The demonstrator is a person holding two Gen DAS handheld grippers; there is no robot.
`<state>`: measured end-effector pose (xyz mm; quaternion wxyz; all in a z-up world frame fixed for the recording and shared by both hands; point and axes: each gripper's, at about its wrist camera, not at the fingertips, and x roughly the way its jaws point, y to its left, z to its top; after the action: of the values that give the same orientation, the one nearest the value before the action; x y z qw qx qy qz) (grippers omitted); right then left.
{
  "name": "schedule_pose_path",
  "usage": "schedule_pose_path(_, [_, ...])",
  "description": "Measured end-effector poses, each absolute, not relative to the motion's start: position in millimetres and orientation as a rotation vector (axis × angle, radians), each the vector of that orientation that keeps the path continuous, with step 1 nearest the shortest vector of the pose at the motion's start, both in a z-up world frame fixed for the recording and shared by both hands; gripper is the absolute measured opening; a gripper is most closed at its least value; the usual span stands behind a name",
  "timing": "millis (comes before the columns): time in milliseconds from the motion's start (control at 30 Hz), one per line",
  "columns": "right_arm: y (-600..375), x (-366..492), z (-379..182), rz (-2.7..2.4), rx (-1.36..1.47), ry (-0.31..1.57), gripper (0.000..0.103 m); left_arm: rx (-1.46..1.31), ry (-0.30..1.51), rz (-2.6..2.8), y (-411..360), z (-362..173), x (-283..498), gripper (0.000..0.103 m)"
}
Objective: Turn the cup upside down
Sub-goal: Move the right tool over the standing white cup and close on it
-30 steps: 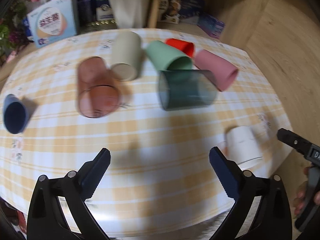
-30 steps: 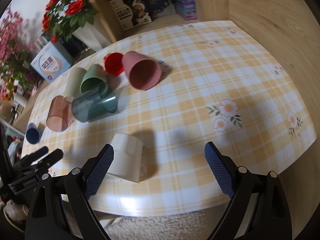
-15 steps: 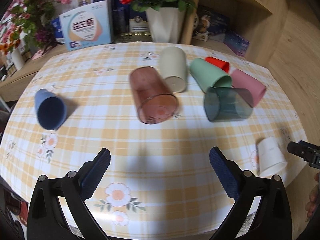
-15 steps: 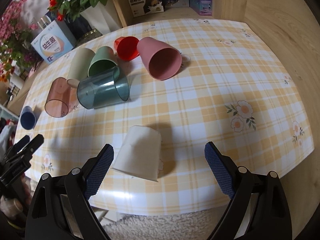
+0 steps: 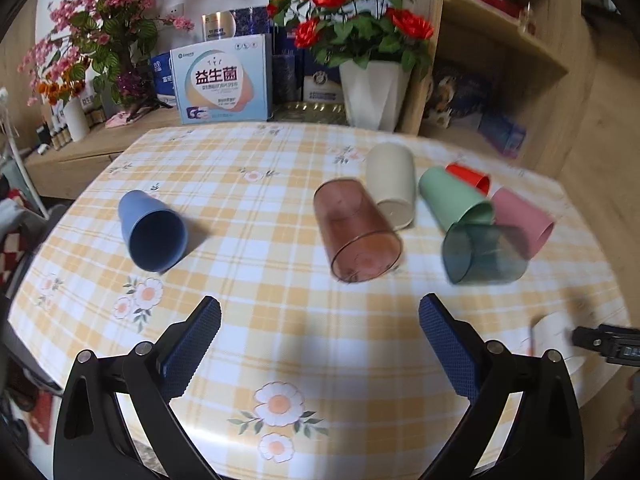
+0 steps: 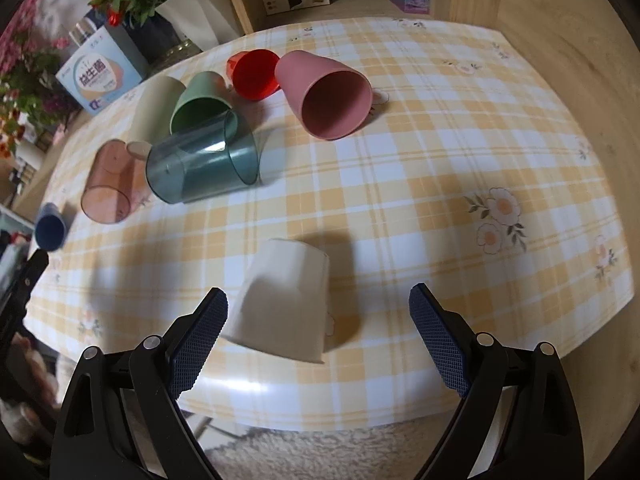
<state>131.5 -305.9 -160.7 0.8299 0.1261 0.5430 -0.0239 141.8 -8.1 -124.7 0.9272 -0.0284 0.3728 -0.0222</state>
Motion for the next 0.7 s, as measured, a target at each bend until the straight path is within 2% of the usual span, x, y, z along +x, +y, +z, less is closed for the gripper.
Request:
schedule_pose_path(300, [-313,155,-156,0.011,0.329,1.181,0.089,-0.068,0.705,-0.068,-1,-115,141,0.097])
schedule_pose_path(700, [-309,179,-179,0.056,0.416,1.298,0.089,-0.034,0.677,-0.078,8,-116,142,0.097])
